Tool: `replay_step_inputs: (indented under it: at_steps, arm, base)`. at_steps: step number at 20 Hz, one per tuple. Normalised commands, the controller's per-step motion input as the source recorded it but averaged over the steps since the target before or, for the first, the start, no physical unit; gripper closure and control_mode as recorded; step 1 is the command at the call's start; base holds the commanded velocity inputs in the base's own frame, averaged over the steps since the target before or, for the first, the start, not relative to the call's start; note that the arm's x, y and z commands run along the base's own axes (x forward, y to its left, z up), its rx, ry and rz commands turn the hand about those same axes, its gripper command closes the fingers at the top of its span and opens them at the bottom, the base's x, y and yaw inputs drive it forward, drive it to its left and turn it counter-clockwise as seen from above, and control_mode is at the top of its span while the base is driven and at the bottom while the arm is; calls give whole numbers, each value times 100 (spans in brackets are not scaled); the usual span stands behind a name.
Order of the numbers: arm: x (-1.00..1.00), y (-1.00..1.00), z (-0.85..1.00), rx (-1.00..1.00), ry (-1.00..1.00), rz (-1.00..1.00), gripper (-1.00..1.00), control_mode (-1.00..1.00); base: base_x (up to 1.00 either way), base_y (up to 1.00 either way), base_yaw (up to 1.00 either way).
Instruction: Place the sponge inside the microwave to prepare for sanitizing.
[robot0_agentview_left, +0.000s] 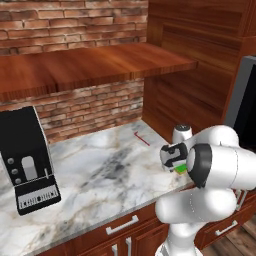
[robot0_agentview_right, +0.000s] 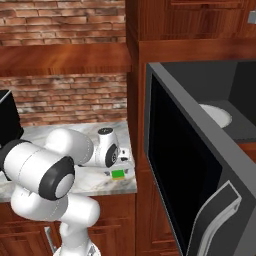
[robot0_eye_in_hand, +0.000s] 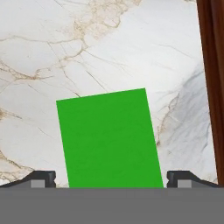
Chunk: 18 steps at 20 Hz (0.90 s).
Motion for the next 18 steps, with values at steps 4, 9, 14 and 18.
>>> replay_step_inputs:
  at_steps: [4,9,14,18]
  arm:
    - [0,-5,-10,0,0,0,-100,-100]
    - [0,0,-18,1,0,0,-100,-100]
    - [0,1,-21,2,-1,0,100,-100]
    - [0,2,-11,1,-3,0,100,-100]
  base:
    - [0,0,0]
    - [0,0,0]
    - [0,0,0]
    - [0,0,0]
